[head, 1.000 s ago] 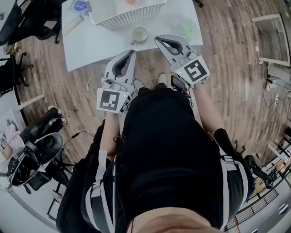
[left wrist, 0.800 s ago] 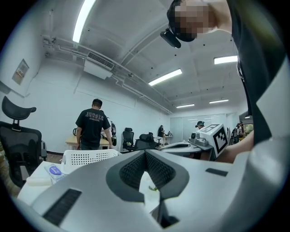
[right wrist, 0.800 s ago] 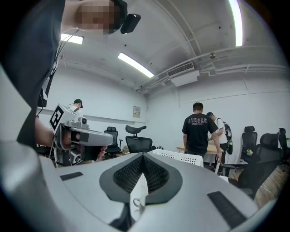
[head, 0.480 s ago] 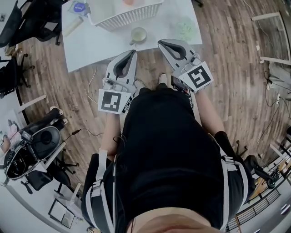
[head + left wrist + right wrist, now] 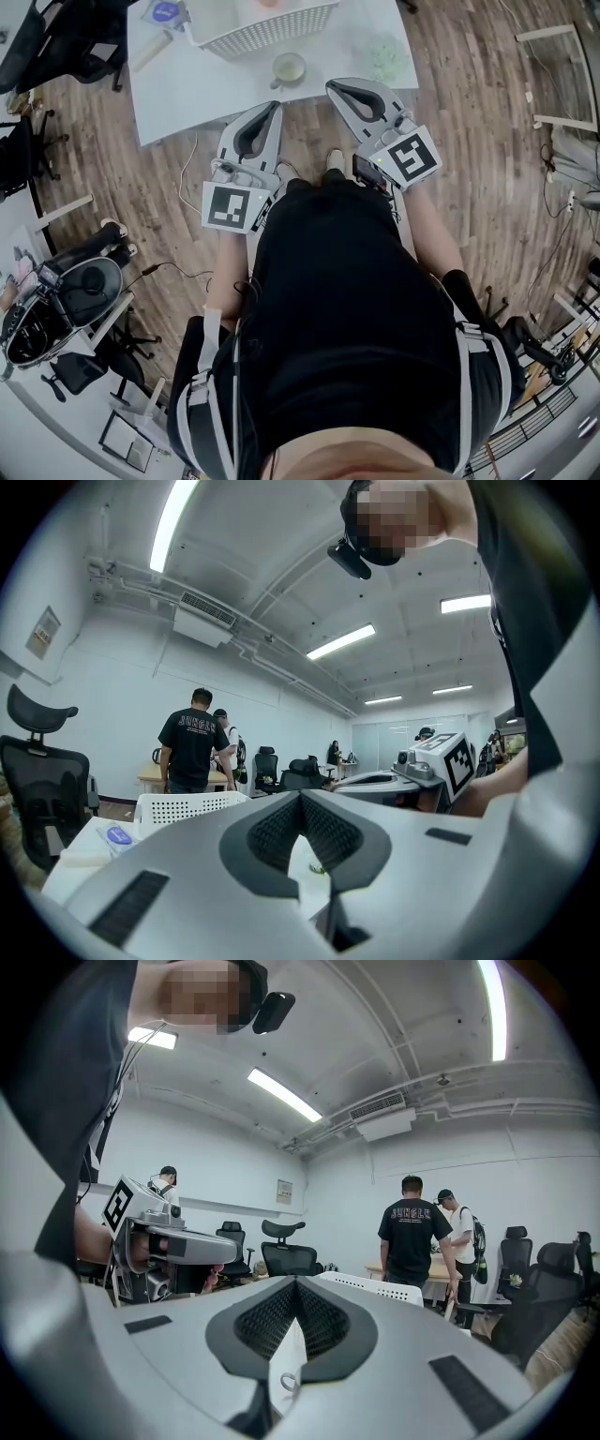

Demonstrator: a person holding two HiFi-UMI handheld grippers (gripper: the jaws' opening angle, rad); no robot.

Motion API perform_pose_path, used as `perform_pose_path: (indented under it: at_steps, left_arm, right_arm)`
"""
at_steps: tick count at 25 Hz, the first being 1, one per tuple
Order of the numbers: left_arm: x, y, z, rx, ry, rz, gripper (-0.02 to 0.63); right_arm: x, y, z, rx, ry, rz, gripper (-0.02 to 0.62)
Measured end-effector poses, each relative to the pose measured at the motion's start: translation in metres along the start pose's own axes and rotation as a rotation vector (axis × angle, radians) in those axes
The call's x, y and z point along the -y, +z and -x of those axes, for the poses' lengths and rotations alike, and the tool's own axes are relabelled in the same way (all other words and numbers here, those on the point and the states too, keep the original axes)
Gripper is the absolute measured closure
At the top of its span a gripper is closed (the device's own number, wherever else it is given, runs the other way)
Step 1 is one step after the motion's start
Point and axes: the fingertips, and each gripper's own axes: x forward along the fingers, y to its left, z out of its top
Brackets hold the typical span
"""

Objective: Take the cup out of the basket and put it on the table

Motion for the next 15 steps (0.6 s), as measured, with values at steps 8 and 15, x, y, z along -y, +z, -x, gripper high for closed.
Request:
perform_pose_path:
  at_steps: [8, 15]
  left_arm:
    - [-0.011, 0.004, 0.036, 0.009, -0.011, 0.003, 0.586]
    - [-0.034, -0.002, 0.065, 0.009, -0.003, 0.004, 0.586]
  right_arm:
    - [-0.018, 0.002, -0.019, -0.077, -0.027, 0.045, 0.577]
    - [-0.023, 0.008, -0.046, -0.103, -0.077, 0.106, 0.575]
